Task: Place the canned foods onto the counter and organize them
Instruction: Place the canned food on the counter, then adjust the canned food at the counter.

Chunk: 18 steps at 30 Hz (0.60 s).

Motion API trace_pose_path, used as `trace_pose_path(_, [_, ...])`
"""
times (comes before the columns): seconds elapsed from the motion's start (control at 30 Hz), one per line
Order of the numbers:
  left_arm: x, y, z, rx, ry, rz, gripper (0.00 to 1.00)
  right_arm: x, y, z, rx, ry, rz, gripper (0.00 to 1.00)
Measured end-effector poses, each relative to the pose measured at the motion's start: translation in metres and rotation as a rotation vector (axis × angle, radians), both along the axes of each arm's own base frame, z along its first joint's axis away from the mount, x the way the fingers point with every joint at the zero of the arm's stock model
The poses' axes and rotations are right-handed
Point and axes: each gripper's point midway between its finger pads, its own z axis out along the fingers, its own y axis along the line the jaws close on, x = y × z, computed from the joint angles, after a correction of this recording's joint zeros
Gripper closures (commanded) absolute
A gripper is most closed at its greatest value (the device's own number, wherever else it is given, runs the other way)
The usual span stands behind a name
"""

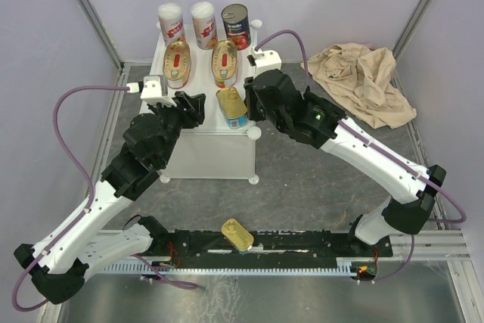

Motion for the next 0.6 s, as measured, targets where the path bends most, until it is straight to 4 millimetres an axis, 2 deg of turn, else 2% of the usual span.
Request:
trace_pose_path(0.33, [-0.006,0.004,0.000,-0.008,-0.001,-0.002,0.41,0.000,0.013,-0.008,0.019,0.025,0.028,0.71])
trace_pose_path(0.6, [-0.006,-0.008,-0.008,-0.011,0.014,-0.058,0.41,0.002,0.017,-0.012,0.015,0.032,0.031,0.71])
